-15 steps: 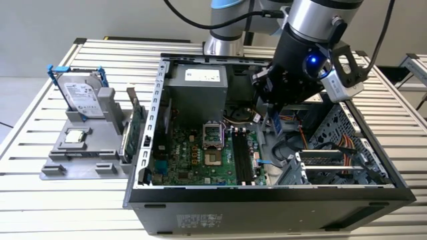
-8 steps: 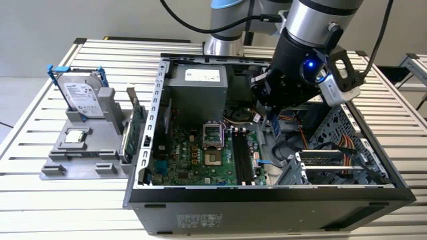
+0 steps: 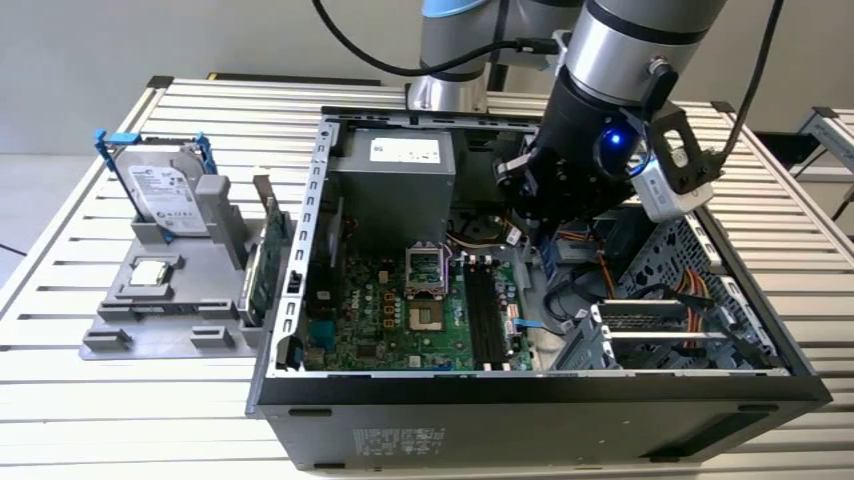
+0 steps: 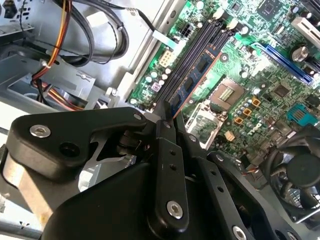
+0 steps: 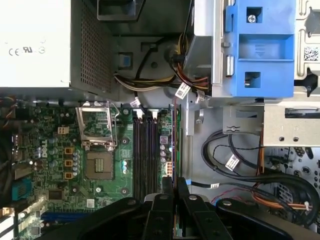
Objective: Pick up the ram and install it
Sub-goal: 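Insert the ram into the slot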
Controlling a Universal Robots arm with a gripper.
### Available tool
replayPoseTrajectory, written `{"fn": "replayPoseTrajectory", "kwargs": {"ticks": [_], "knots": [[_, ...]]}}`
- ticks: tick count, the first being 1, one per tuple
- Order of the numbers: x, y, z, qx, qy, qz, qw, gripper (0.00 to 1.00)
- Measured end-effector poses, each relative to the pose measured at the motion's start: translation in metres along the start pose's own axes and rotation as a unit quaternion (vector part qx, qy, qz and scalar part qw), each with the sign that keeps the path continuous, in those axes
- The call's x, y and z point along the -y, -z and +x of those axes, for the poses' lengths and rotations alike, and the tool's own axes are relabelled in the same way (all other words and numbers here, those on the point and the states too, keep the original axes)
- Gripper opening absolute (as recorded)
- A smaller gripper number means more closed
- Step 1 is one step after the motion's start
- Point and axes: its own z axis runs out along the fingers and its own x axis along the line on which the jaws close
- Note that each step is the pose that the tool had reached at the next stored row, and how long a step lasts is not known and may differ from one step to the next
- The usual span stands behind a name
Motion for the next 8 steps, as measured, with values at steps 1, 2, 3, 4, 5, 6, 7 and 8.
{"fn": "replayPoseTrajectory", "kwargs": {"ticks": [1, 2, 3, 4, 5, 6, 7, 8], "knots": [[0.0003, -0.0010, 0.0002, 0.0000, 0.000, 0.0000, 1.0000, 0.00], [0.0005, -0.0018, 0.0004, 0.0000, 0.000, -0.0001, 1.0000, 0.00], [0.0008, -0.0024, 0.0004, 0.0000, 0.000, 0.0000, 1.0000, 0.00], [0.0010, -0.0032, 0.0004, 0.0000, 0.000, 0.0000, 1.0000, 0.00], [0.0013, -0.0041, 0.0007, 0.0000, 0.000, -0.0001, 1.0000, 0.00], [0.0015, -0.0051, 0.0008, 0.0000, 0.000, -0.0001, 1.0000, 0.00], [0.0017, -0.0062, 0.0009, 0.0000, 0.000, -0.0001, 1.0000, 0.00], [0.0020, -0.0074, 0.0010, 0.0000, 0.000, 0.0000, 1.0000, 0.00]]}}
